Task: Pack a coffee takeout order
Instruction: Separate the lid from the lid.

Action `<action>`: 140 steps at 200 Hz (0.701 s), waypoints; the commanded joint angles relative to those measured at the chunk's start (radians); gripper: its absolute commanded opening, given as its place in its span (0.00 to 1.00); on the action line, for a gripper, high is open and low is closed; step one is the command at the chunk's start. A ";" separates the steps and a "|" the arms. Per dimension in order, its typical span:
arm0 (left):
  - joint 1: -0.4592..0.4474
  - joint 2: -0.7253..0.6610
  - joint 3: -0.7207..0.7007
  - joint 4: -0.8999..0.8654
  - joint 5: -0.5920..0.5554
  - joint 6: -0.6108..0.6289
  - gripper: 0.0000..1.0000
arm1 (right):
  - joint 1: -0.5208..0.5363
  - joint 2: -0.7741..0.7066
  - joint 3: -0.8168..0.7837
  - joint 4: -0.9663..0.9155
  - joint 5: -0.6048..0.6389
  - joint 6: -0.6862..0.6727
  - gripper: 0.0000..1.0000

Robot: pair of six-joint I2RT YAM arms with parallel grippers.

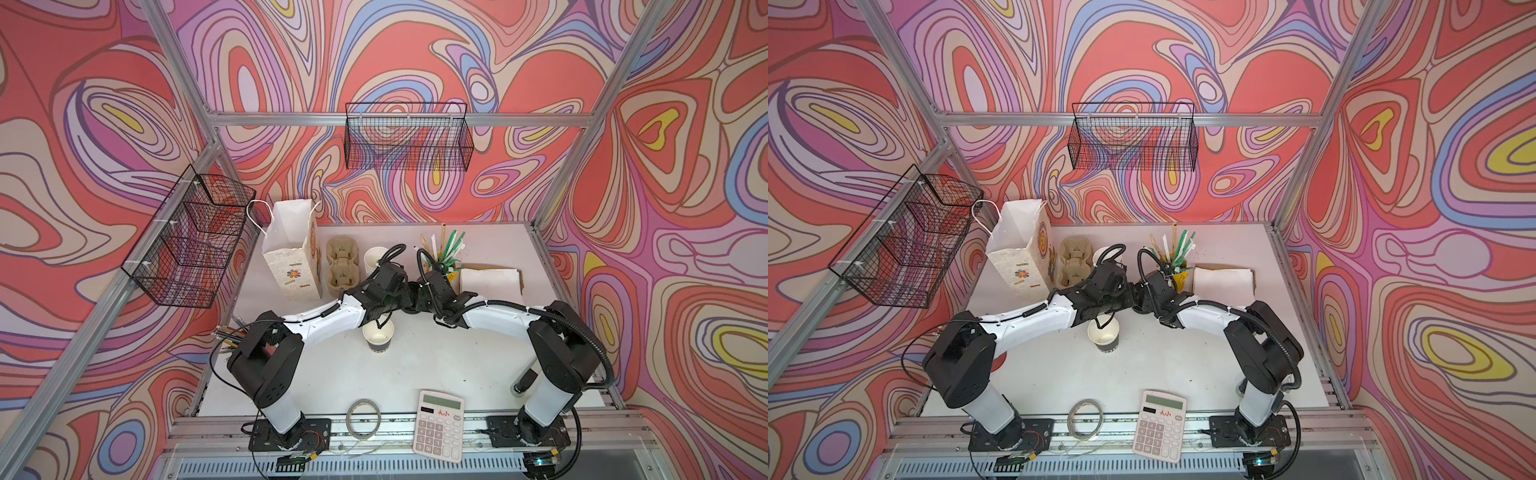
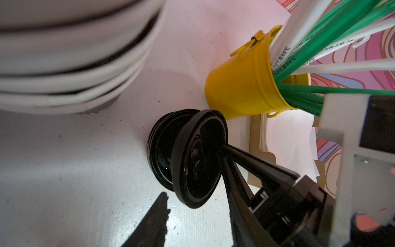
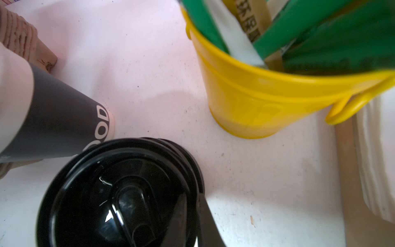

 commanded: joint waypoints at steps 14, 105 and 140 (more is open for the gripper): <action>-0.005 0.035 -0.023 0.014 -0.011 -0.035 0.46 | -0.007 -0.024 -0.009 0.009 -0.007 0.011 0.09; -0.037 0.069 0.016 -0.057 -0.090 -0.030 0.45 | -0.008 -0.028 -0.017 0.024 -0.023 0.012 0.10; -0.039 0.045 0.004 -0.062 -0.114 -0.039 0.50 | -0.007 -0.031 -0.015 0.024 -0.024 0.014 0.10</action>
